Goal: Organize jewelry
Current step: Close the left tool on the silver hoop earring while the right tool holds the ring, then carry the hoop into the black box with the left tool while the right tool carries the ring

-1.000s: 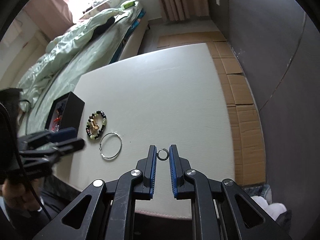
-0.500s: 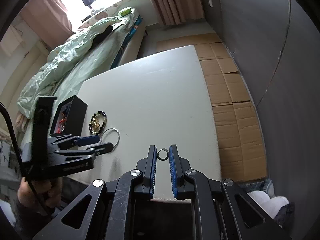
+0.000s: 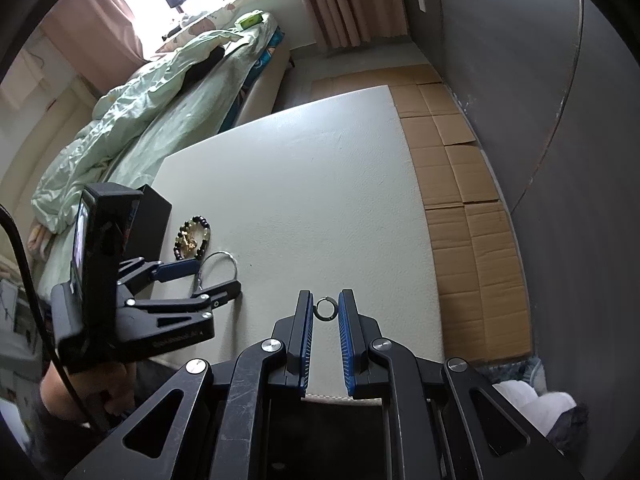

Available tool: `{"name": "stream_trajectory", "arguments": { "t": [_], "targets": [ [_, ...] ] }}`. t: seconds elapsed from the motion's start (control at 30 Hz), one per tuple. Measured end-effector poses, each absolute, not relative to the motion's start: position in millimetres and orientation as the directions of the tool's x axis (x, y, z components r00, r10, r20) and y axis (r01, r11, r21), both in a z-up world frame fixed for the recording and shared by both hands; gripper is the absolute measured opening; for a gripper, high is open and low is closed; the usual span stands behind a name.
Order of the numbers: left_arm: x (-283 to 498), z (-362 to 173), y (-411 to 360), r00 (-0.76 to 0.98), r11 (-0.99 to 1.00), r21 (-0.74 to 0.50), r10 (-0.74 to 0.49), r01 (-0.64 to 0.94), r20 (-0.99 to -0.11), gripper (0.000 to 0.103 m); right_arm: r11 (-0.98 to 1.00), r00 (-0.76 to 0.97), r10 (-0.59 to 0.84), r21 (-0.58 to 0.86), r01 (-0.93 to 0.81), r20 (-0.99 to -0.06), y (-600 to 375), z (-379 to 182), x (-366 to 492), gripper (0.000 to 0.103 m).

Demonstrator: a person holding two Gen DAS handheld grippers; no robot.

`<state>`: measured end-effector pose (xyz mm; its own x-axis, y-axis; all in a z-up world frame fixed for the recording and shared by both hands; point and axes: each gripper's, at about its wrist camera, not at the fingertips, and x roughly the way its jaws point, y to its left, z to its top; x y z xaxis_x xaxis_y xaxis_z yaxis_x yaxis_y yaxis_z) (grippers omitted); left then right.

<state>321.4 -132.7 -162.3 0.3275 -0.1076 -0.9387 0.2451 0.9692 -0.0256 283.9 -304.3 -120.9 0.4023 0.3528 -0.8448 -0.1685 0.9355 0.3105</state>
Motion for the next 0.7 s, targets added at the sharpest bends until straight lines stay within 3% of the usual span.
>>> {"name": "stream_trajectory", "arguments": {
  "t": [0.7],
  "targets": [
    [308, -83, -61, 0.456, 0.961, -0.204, -0.269, 0.186, -0.848, 0.051, 0.902, 0.454, 0.431, 0.361, -0.237, -0.780, -253, -97, 294, 0.014]
  ]
}}
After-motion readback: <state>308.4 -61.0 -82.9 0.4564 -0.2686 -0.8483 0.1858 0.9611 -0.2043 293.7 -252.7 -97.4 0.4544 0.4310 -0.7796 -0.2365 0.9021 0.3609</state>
